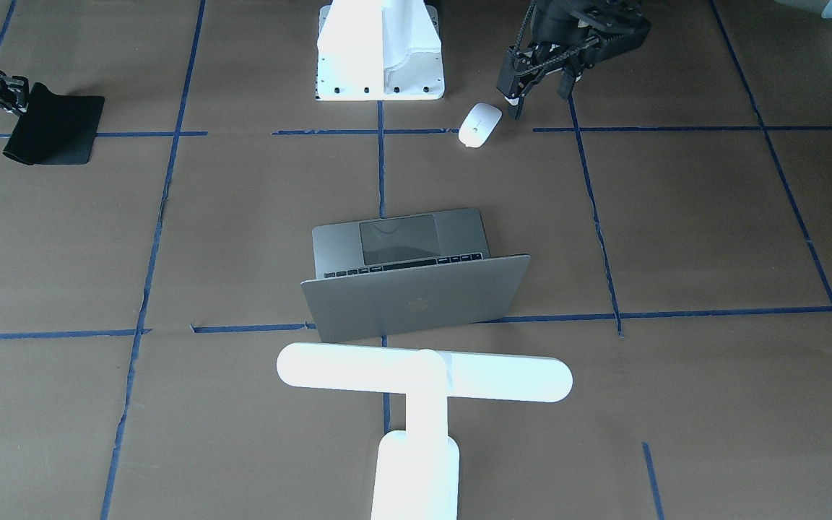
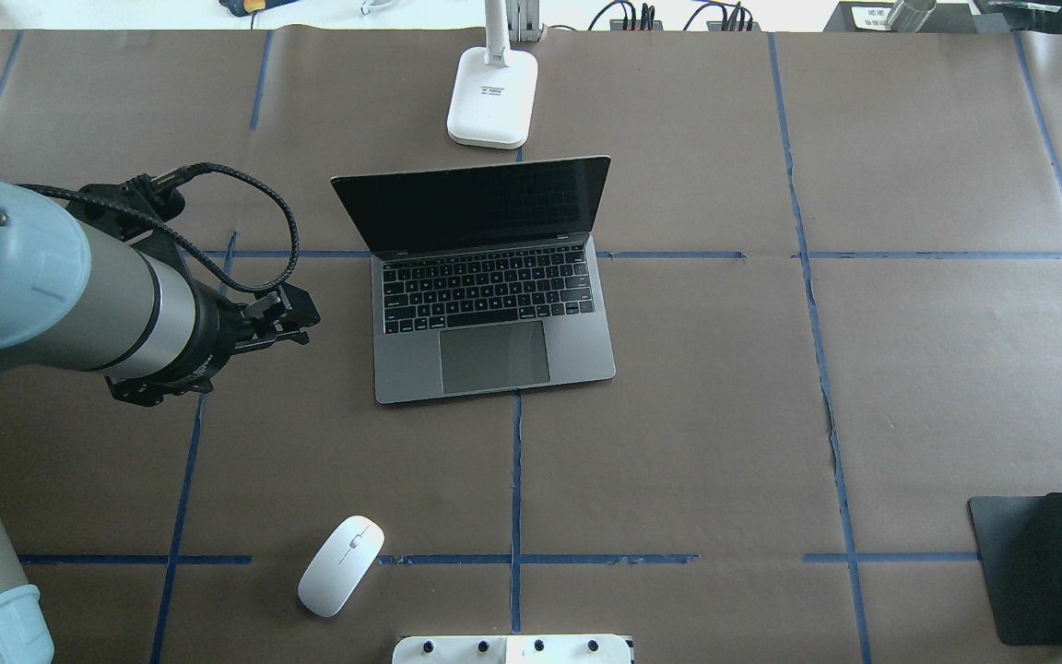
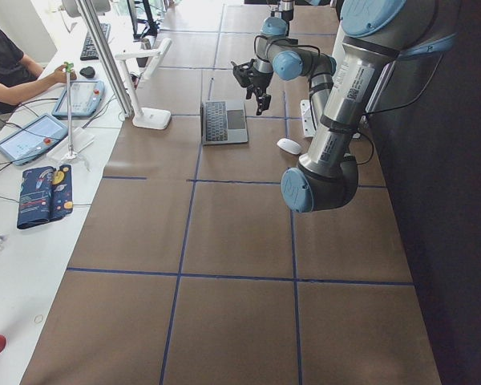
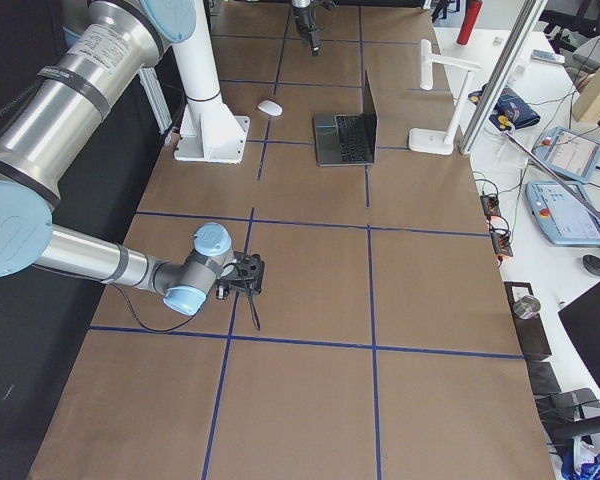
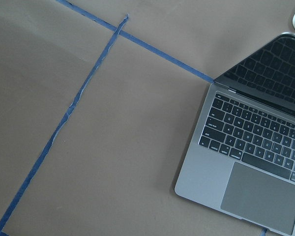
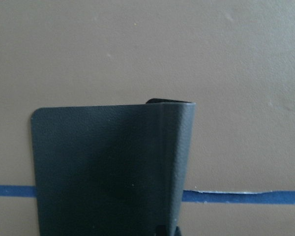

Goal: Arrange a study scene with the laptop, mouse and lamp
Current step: 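Drag the black mouse pad with the right gripper beside the laptop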

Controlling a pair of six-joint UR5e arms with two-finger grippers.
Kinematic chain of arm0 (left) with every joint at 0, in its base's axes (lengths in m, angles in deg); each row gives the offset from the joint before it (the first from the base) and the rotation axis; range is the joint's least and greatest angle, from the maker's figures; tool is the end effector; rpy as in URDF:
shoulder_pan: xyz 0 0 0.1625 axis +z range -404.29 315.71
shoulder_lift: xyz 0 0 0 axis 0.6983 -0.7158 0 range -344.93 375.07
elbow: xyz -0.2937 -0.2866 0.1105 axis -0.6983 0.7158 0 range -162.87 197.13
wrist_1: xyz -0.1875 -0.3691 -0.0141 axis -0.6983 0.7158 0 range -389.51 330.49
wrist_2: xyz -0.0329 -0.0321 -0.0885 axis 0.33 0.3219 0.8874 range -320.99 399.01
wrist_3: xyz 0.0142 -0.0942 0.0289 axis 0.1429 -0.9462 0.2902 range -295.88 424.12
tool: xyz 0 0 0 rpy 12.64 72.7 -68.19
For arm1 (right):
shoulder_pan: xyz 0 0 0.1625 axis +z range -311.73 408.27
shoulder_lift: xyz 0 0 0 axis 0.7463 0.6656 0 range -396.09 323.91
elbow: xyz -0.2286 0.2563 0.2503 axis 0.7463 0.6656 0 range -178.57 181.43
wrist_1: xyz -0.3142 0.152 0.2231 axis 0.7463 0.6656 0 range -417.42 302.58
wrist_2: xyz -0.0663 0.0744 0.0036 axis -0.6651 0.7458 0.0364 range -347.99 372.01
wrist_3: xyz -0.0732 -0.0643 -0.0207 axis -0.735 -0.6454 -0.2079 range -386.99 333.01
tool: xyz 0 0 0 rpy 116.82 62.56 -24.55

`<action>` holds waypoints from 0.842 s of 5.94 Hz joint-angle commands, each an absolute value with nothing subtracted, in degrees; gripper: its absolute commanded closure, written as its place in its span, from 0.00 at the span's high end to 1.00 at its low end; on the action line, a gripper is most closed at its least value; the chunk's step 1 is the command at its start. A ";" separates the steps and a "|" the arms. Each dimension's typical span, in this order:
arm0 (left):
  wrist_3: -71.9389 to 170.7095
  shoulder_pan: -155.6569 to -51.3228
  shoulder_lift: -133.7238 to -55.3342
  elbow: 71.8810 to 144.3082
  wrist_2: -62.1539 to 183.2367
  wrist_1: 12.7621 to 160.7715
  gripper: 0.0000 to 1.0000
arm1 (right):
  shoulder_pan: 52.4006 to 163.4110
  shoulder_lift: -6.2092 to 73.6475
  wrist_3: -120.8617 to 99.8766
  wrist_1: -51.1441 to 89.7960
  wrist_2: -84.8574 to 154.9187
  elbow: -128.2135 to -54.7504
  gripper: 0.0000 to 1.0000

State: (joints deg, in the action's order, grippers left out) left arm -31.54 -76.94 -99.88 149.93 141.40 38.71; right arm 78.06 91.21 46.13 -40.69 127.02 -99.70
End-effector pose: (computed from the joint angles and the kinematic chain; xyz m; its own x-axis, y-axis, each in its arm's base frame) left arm 0.3328 -0.3462 0.1807 0.5433 -0.4624 -0.7008 0.4526 0.8643 -0.2193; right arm -0.1530 -0.1926 0.6620 0.6181 0.0506 0.7844 -0.0021 0.9980 -0.0628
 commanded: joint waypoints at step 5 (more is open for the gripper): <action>-31.33 -76.90 -100.24 149.84 140.62 38.78 1.00 | 84.48 67.33 45.25 -35.14 128.37 -99.47 0.00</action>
